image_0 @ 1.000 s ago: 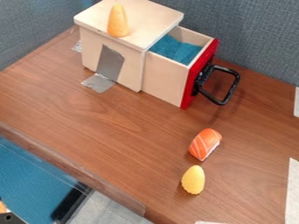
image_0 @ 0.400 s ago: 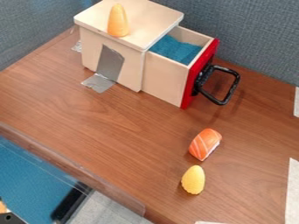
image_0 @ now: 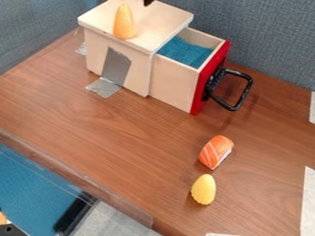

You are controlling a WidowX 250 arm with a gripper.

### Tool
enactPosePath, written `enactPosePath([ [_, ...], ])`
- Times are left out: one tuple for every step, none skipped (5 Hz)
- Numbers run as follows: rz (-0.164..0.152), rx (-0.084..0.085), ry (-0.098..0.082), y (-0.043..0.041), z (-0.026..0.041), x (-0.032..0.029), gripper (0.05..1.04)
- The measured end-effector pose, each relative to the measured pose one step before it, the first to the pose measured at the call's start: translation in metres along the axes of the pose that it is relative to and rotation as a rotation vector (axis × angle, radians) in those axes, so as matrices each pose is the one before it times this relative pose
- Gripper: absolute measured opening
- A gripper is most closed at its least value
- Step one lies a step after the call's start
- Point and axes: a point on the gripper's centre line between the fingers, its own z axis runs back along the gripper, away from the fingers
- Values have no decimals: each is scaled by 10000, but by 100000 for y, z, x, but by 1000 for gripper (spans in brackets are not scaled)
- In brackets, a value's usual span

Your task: Take the orange object on top of the drawer and put it on the bottom right side of the table

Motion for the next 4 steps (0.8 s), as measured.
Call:
enactPosePath([
  [-25, 97, 329, 103, -1133, -775, 1000],
  [329, -115, 132, 279, -1207, -518, 949],
  [90, -52, -26, 153, 10, 6, 745],
  [-24, -12, -125, -84, 60, 185, 480],
])
